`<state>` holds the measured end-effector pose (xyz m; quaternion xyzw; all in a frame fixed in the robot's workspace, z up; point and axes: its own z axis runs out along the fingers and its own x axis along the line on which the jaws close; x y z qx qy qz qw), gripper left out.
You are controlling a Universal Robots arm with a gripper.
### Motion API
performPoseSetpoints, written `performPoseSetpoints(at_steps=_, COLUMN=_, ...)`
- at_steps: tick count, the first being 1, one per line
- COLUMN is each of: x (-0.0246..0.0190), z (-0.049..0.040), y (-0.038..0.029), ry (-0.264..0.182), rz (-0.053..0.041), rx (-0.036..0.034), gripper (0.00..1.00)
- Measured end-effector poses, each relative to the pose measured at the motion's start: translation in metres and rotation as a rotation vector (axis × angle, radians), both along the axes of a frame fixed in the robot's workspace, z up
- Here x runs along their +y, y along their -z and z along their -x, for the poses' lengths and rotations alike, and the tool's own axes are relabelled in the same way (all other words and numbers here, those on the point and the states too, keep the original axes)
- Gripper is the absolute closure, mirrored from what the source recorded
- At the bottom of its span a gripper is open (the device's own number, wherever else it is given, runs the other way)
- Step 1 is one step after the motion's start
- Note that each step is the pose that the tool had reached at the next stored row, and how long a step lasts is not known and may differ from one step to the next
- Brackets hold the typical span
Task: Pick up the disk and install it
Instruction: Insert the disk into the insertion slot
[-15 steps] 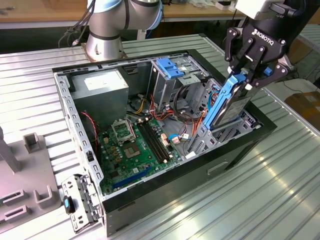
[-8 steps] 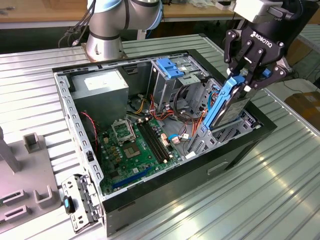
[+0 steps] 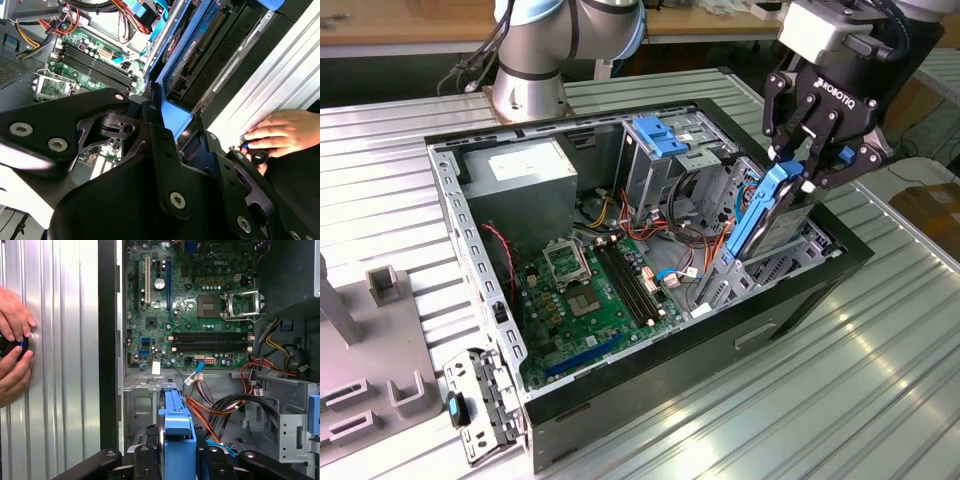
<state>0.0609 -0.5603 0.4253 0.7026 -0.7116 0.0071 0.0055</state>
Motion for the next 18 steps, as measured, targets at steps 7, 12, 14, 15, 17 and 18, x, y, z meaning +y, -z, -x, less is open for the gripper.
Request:
performPoseSetpoints(at_steps=7, x=0.0000, z=0.0000, y=0.0079, ry=0.000, rz=0.0001, rx=0.0000, gripper=0.63)
performPoseSetpoints(at_steps=12, x=0.0000, z=0.0000, y=0.0115, ry=0.000, rz=0.0000, rx=0.0000, gripper=0.63)
performPoseSetpoints(at_steps=14, x=0.0000, z=0.0000, y=0.0139, ry=0.000, rz=0.0001, rx=0.0000, gripper=0.63)
performPoseSetpoints(at_steps=15, x=0.0000, z=0.0000, y=0.0150, ry=0.000, rz=0.0000, rx=0.0000, gripper=0.63)
performPoseSetpoints(at_steps=17, x=0.0000, z=0.0000, y=0.0173, ry=0.000, rz=0.0001, rx=0.0000, gripper=0.63)
performPoseSetpoints(at_steps=18, x=0.0000, z=0.0000, y=0.0181, ry=0.000, rz=0.0000, rx=0.0000, gripper=0.63)
